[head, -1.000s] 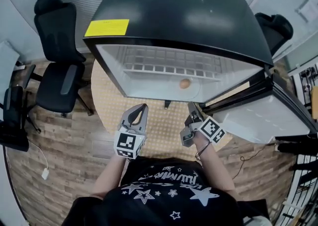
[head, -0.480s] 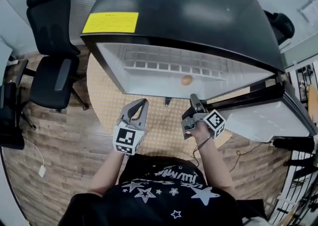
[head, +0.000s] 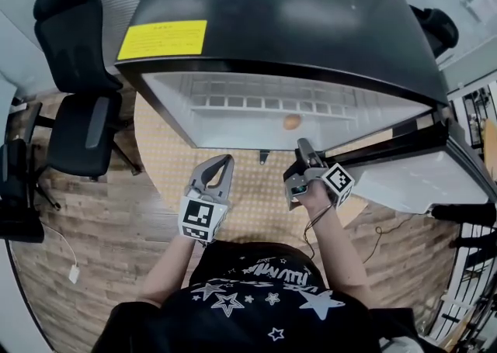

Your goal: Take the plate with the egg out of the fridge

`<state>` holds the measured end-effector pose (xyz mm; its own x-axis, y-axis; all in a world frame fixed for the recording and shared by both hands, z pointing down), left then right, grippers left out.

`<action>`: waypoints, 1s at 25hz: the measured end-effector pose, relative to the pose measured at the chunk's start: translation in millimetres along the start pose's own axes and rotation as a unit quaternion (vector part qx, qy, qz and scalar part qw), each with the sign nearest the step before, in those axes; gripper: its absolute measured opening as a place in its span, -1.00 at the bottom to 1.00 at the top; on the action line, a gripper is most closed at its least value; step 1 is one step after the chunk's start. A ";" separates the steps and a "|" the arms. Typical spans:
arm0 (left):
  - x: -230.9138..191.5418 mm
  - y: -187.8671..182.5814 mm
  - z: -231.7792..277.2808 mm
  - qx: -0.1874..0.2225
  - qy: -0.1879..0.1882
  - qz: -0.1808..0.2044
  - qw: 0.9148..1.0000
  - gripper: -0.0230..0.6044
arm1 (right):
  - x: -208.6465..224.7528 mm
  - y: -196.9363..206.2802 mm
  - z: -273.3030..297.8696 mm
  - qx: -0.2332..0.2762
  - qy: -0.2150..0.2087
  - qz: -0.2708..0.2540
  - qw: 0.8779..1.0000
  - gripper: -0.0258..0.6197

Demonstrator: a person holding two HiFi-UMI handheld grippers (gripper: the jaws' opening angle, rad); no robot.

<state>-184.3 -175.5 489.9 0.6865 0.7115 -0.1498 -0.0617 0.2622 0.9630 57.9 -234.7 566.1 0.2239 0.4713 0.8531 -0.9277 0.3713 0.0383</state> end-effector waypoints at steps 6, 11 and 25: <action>-12.5 1.8 -6.4 0.001 -0.014 -0.005 1.000 -0.90 | -4.0 0.0 7.6 -0.003 -0.009 0.010 1.000 -0.34; -6.9 6.1 -4.1 -0.004 -0.008 -0.010 1.000 -0.90 | -0.2 0.2 12.9 0.001 0.009 -0.007 1.000 -0.52; 14.9 9.4 1.8 -0.020 0.011 0.002 1.000 -0.90 | 24.3 3.9 -6.4 0.007 0.012 0.019 1.000 -0.80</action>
<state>-173.4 -163.6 497.0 0.6700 0.7269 -0.1508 -0.0940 0.2845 0.9541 61.6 -216.7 583.6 0.1955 0.5042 0.8412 -0.9398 0.3414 0.0138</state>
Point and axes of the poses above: the fingertips, and each gripper's own axes: z forward along the fingers, x to its right, y out of its underside, the point moved 4 cm from there along -z, backward along the fingers, and after that the axes turned 15 degrees about y, right-handed, at the moved point
